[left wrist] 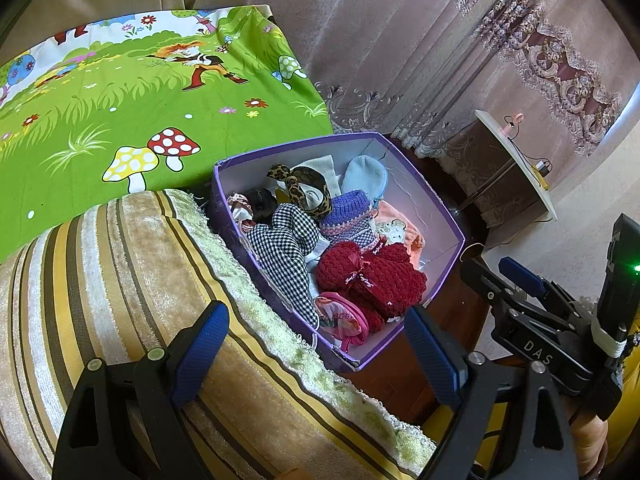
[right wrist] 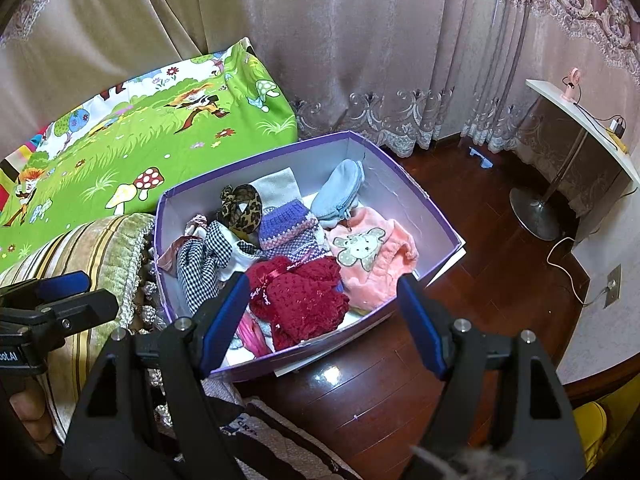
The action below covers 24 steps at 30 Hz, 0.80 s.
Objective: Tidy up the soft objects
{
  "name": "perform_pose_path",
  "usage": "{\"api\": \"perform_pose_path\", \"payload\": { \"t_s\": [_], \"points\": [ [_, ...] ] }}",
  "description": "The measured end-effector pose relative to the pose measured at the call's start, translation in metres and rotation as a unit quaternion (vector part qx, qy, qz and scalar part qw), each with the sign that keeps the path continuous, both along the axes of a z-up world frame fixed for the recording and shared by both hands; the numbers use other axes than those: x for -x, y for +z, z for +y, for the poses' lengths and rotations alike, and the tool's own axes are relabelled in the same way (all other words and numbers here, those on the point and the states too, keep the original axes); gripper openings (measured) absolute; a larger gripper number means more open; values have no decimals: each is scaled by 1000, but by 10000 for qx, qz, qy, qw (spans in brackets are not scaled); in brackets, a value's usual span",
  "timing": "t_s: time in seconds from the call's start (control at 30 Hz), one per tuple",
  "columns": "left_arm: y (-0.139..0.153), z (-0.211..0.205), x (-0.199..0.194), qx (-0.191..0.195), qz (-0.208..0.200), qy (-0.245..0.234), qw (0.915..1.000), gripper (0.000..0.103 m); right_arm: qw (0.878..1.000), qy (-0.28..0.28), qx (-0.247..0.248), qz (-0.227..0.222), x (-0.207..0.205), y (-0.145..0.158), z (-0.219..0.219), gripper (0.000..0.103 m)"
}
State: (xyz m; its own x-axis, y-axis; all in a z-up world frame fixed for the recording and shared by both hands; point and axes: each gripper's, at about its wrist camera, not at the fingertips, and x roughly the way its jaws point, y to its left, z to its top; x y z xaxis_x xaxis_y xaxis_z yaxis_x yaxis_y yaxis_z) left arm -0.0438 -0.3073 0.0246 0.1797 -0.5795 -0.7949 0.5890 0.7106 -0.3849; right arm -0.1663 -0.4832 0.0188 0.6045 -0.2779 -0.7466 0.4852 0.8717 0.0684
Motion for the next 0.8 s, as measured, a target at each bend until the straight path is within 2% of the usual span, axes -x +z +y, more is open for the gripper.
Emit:
{"api": "perform_pose_path", "payload": {
  "t_s": [0.57,0.8],
  "points": [
    [-2,-1,0,5,-5,-9,10000,92,10000,4,-18,9,0,-1,-1,78],
    [-2,-8,0,114,-18,-76,9999,102,10000,-16,-47,24,1,-3,-2,78]
  ]
}}
